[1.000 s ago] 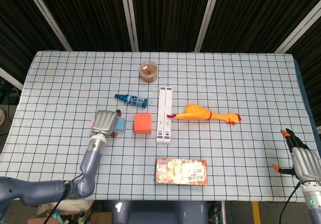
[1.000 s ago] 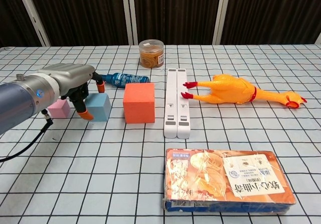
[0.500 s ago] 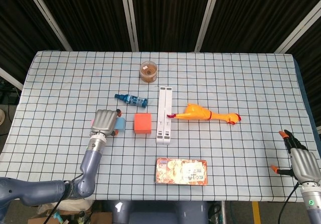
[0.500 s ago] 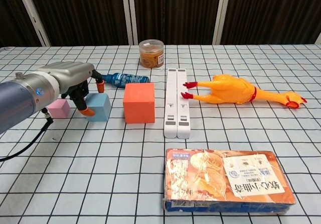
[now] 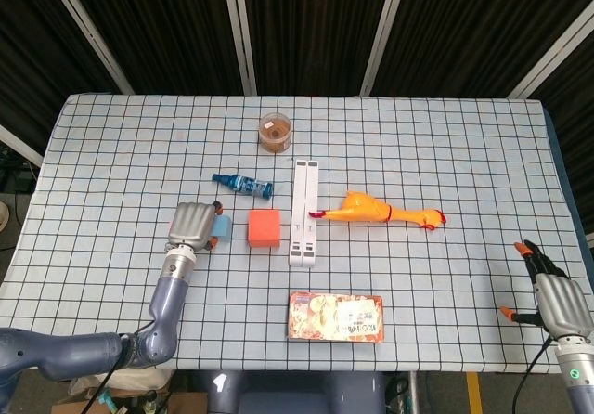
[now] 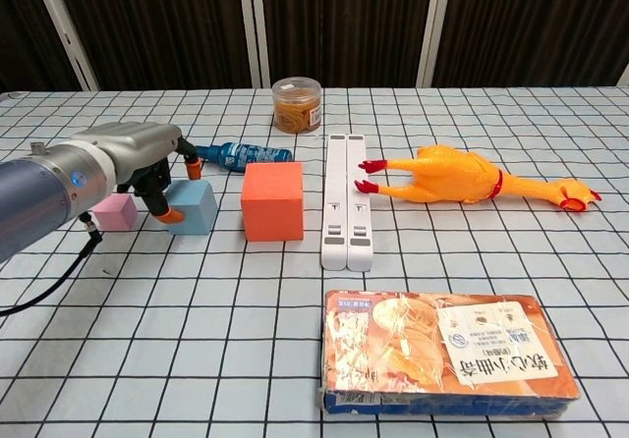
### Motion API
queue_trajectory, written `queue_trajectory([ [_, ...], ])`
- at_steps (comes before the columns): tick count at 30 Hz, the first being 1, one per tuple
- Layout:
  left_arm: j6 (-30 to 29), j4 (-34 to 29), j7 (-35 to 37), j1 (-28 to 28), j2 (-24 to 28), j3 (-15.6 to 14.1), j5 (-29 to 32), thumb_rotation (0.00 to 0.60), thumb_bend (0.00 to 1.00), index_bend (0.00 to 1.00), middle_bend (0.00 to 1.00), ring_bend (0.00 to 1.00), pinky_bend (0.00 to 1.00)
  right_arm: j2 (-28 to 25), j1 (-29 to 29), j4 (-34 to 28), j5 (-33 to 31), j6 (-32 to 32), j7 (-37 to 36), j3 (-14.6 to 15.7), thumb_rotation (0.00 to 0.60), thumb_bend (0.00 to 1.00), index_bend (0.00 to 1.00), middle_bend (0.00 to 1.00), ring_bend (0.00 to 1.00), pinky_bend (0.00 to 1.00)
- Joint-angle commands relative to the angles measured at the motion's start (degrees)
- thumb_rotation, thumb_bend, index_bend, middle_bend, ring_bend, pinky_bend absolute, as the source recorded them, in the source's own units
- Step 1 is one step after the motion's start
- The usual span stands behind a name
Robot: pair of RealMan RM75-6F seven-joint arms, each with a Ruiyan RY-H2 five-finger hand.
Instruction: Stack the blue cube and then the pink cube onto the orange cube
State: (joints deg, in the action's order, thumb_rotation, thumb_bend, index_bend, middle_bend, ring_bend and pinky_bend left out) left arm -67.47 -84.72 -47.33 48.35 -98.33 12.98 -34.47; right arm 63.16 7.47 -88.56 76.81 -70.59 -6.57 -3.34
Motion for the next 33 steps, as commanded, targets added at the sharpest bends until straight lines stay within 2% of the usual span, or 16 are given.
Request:
queue_trajectory([
  [1,-0.2,-0.2,0.2,-0.1,0.0,0.1,-0.2,0.6,0.31,0.41,0.91,0.72,0.72,0.1,0.0,0.1,0.1,0.0,0.0,0.0,0.6,0.04,0.06,0.05,0.14,0.25],
  [9,-1.4,-2.7,1.8,-0.6,0.9,1.1,-1.5,0.6,0.36,0.43,0.92,0.72,0.73,0.2,0.1,0.4,0.4,-0.2,-0.3,0.1,0.6,0.04,0.06,0.05,0.15,0.25],
  [14,-3.0,-8.4,1.5,-0.6,3.6,2.9,-1.3,0.6,0.36,0.43,0.92,0.72,0.73,0.2,0.0,0.5,0.5,-0.3,-0.4,0.1,0.6,0.04,0.06,0.05,0.15,0.25],
  [17,-4.1,-14.0,1.4,-0.7,5.9,4.6,-0.2,0.6,0.36,0.43,0.92,0.72,0.73,0.3,0.1,0.7,0.4,-0.1,-0.5,0.1,0.6,0.04,0.06,0.05,0.15,0.25],
  [21,-8.2,-20.9,-2.2,0.0,8.5,6.4,1.7,0.6,0.36,0.43,0.92,0.72,0.73,0.3,0.1,0.6,0.6,-0.3,-0.6,0.1,0.6,0.04,0.06,0.05,0.15,0.25],
  [26,-13.8,-26.8,-7.0,1.4,9.3,7.7,4.2,0.6,0.36,0.43,0.92,0.72,0.73,0.2,0.1,0.6,0.8,-0.3,-0.8,0.2,0.6,0.04,0.06,0.05,0.15,0.25],
  [33,-19.9,-28.9,-13.5,4.6,8.2,9.6,8.7,0.6,0.36,0.43,0.92,0.72,0.73,0.1,0.1,0.7,0.8,-0.2,-1.4,0.2,0.6,0.04,0.06,0.05,0.15,0.25],
])
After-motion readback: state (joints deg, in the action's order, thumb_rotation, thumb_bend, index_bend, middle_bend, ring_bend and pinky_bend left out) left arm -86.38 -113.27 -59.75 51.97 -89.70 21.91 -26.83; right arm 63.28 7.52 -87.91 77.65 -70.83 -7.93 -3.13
